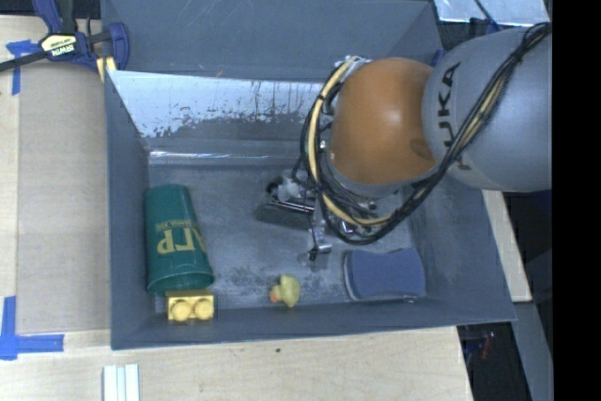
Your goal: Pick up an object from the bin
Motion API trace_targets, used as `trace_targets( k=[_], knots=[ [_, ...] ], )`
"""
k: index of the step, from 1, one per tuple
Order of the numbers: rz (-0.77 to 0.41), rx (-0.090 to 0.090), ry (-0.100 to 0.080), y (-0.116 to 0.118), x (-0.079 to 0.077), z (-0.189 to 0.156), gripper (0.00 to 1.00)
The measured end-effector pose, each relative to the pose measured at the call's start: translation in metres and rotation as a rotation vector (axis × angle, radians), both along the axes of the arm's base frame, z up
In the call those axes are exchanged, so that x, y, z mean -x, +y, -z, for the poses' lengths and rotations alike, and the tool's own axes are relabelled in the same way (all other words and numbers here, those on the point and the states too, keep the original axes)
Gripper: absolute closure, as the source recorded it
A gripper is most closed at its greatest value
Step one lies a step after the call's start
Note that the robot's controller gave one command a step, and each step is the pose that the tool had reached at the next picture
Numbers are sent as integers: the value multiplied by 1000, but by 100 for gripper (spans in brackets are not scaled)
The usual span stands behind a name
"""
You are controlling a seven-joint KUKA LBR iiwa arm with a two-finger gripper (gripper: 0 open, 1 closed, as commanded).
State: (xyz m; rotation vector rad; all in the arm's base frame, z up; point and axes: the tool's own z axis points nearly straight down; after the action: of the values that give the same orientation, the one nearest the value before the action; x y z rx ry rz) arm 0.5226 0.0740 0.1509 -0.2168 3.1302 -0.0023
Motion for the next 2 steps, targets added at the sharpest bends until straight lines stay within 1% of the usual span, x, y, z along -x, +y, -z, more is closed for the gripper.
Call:
trace_targets(
  k=[1, 2],
  knots=[
    [224, -4, -18, 3, -51, 50, 100],
    [224, -4, -18, 3, -51, 50, 100]
  ],
)
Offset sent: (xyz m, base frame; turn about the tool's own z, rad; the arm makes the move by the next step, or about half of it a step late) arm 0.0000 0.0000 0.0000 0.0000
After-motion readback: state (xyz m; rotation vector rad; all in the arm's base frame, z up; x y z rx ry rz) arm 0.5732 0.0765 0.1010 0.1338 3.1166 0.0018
